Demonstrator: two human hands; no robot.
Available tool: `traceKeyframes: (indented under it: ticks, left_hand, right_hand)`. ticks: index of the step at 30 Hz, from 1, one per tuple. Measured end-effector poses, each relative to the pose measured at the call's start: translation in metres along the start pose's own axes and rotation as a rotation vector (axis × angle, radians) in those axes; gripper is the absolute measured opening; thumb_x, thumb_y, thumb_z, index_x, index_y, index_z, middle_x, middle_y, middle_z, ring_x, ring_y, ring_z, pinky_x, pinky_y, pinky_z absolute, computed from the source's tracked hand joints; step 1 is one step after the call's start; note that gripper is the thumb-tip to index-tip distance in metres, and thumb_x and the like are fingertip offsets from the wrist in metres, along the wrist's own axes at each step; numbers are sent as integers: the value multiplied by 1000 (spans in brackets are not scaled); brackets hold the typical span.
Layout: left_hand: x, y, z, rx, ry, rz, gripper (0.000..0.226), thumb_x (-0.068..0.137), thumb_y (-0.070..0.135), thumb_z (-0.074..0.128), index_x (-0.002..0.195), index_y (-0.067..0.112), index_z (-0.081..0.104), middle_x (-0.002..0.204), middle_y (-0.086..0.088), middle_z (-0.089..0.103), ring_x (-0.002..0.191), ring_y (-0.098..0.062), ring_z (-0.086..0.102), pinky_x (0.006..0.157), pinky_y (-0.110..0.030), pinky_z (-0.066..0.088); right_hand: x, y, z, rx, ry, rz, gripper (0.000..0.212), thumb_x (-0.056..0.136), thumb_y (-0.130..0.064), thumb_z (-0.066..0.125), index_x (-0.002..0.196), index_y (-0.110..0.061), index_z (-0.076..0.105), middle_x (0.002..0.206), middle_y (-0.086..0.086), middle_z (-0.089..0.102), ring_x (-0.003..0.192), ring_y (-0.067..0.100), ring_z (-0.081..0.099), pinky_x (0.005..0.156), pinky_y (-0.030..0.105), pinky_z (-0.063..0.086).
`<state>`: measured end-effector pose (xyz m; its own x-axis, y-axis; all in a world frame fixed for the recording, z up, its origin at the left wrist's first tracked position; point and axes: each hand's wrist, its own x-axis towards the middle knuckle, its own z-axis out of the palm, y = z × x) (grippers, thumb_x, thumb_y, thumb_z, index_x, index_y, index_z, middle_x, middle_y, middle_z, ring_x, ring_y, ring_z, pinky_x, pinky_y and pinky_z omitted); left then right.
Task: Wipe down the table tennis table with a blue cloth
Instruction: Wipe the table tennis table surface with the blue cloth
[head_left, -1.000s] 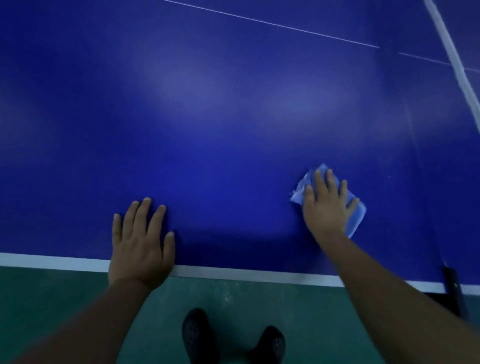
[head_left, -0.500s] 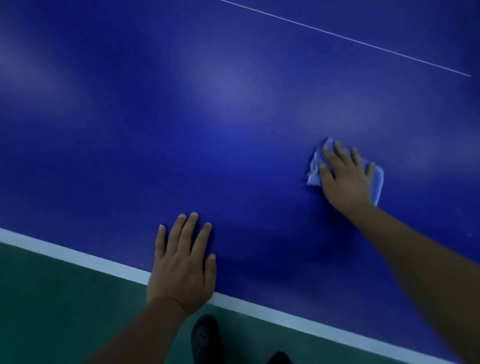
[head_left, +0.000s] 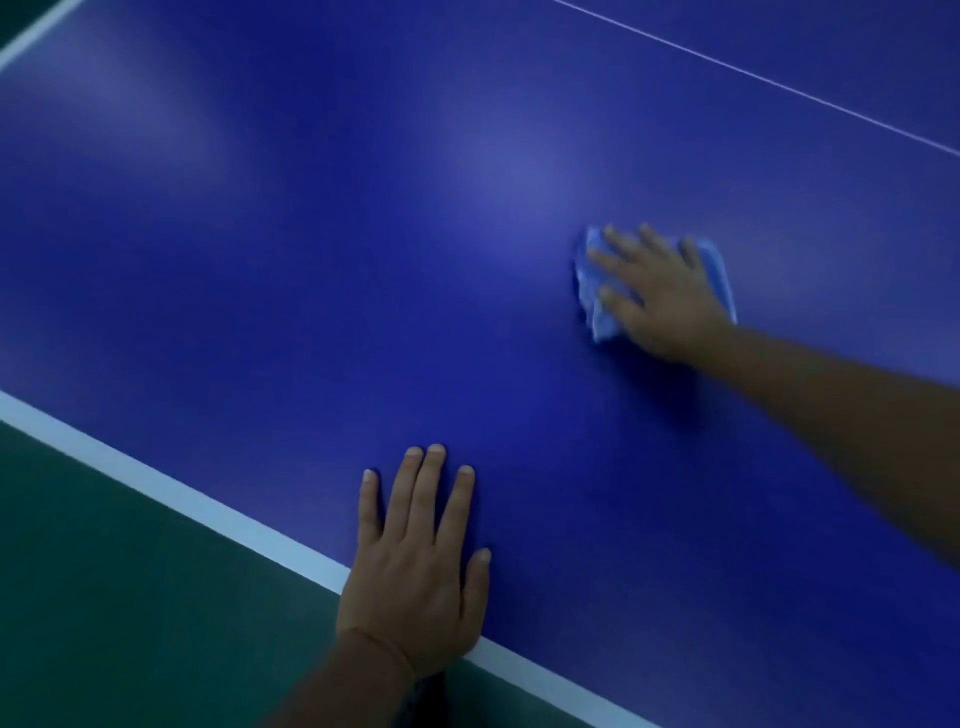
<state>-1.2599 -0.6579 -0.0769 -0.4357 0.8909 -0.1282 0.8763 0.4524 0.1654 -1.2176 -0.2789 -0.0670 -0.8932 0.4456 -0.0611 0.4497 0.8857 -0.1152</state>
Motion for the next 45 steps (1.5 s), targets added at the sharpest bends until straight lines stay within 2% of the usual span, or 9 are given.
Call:
traceKeyframes:
  ticks: [4, 8, 13, 16, 19, 25, 32, 39, 45]
  left_hand:
    - [0, -2, 3, -20, 40, 5, 68, 94, 48, 39, 149, 8, 42, 160, -17, 27, 150, -34, 21, 114, -65, 18]
    - [-3, -2, 4, -55, 146, 11, 69, 94, 45, 39, 152, 6, 32, 162, -17, 21, 151, -34, 17, 117, -63, 14]
    - [-4, -2, 7, -85, 234, 23, 68, 96, 44, 35, 149, 2, 36, 160, -21, 24, 150, -37, 18, 115, -66, 16]
    - [-2, -1, 7, -82, 224, 41, 66, 97, 44, 32, 149, 3, 37, 159, -20, 26, 149, -37, 20, 115, -67, 17]
    - [-2, 0, 6, -78, 186, 53, 63, 98, 45, 29, 146, 7, 44, 158, -18, 30, 148, -36, 23, 115, -66, 16]
    - [-2, 4, -2, -42, 94, 75, 59, 96, 44, 32, 142, 12, 51, 154, -16, 37, 145, -38, 28, 116, -65, 14]
    - [-5, 7, -8, -19, 96, 80, 66, 91, 47, 33, 140, 7, 52, 148, -21, 43, 139, -42, 34, 116, -63, 11]
    - [-22, 65, -12, -144, 102, 276, 61, 88, 41, 38, 132, 3, 56, 146, -19, 47, 138, -37, 39, 119, -60, 13]
    - [-19, 155, 8, -198, 42, 454, 61, 90, 42, 39, 136, 6, 55, 151, -15, 44, 141, -35, 37, 118, -61, 16]
  right_hand:
    - [93, -18, -2, 24, -3, 108, 50, 104, -46, 37, 153, -39, 31, 164, -11, 21, 152, 26, 15, 118, 61, 6]
    - [102, -88, 4, -80, -63, -222, 50, 104, -45, 37, 153, -43, 29, 164, -14, 20, 153, 27, 14, 117, 62, 7]
    - [-50, -116, 21, -157, -143, -808, 52, 99, -47, 35, 151, -41, 36, 164, -9, 25, 152, 33, 17, 115, 66, 9]
    - [-159, -68, 25, -79, -200, -917, 47, 102, -44, 38, 148, -38, 42, 162, -9, 29, 152, 34, 16, 114, 70, 8]
    - [-195, -9, 8, -147, -183, -663, 48, 99, -45, 41, 146, -37, 45, 158, -3, 39, 147, 37, 31, 112, 68, 20]
    - [-177, -33, 8, 52, 62, 543, 49, 103, -43, 42, 151, -36, 38, 163, -8, 27, 152, 27, 17, 118, 59, 11]
    - [-318, -140, 37, 41, -62, 207, 49, 101, -48, 35, 147, -36, 43, 158, -8, 37, 148, 32, 29, 112, 67, 21]
    - [-353, -63, 28, 124, 99, 1127, 53, 103, -46, 36, 155, -37, 28, 165, -12, 18, 153, 25, 8, 119, 60, 6]
    - [-390, -82, 33, 112, -1, 702, 54, 103, -53, 23, 153, -37, 33, 164, -11, 24, 154, 25, 10, 120, 60, 9]
